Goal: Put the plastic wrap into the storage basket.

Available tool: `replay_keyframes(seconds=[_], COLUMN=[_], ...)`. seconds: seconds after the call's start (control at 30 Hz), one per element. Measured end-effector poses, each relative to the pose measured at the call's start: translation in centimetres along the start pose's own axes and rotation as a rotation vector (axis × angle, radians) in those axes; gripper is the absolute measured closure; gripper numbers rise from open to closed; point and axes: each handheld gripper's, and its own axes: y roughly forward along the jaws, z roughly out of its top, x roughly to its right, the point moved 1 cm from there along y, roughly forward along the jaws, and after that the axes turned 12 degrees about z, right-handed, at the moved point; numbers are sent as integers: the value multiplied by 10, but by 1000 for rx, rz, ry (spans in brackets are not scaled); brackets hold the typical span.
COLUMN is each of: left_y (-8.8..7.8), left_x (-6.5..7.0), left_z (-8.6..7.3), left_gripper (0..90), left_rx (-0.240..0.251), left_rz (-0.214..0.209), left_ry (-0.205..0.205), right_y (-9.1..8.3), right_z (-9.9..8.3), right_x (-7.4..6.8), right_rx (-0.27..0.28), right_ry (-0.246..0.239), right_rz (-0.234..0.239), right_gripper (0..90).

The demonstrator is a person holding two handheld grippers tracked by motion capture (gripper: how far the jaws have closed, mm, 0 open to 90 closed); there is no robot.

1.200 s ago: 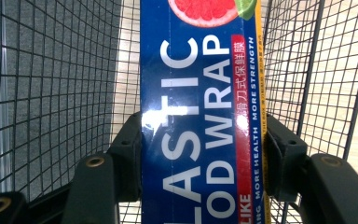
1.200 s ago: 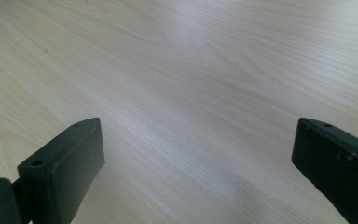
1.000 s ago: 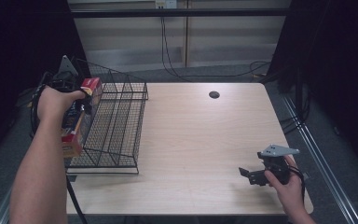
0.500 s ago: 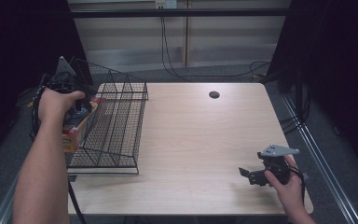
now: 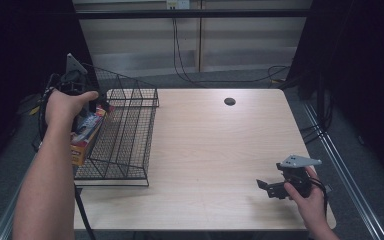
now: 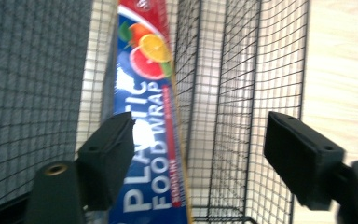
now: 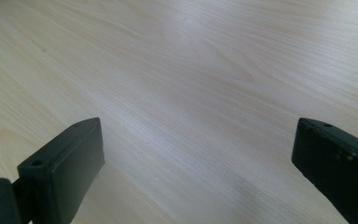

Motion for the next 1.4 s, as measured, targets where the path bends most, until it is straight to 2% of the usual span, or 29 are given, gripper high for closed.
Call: replay_keyframes(seconds=[0.07, 0.13, 0.23, 0.37, 0.43, 0.5, 0.57, 0.93, 1.0, 1.07, 1.3, 1.4], left_y=[0, 0, 1, 1, 0, 0, 0, -4, -4, -3, 1, 3], left_x=[4, 10, 17, 26, 32, 35, 41, 63, 67, 72, 93, 104], left_z=[0, 0, -1, -2, -3, -4, -7, -15, -16, -18, -26, -31], left_gripper=[203, 198, 172, 148, 132, 129, 125, 123, 124, 124, 124, 124], left_rx=[8, 12, 24, 38, 50, 53, 63, 85, 89, 93, 103, 109], left_rz=[-5, -22, -34, -68, -79, -81, -85, -128, -151, -155, -190, -180], left_ry=[22, 17, 63, 75, 95, 94, 114, 170, 169, 182, 241, 283], right_y=[0, 0, 1, 2, 2, 1, 0, 1, 1, 1, 1, 1], right_z=[0, 0, 1, 1, 1, 1, 2, 4, 4, 5, 5, 5], right_x=[0, 0, 0, 0, 1, 0, -1, -3, -3, -3, -3, -3], right_rx=[-1, 2, 0, -1, 0, -2, 2, 9, 9, 9, 8, 10], right_ry=[2, 0, -4, -5, -6, -1, -3, -14, -12, -10, -13, -16], right_rz=[0, -2, -1, 2, -1, 4, 4, 7, 7, 5, 9, 10], right_gripper=[22, 22, 22, 21, 22, 22, 22, 22, 22, 22, 22, 22])
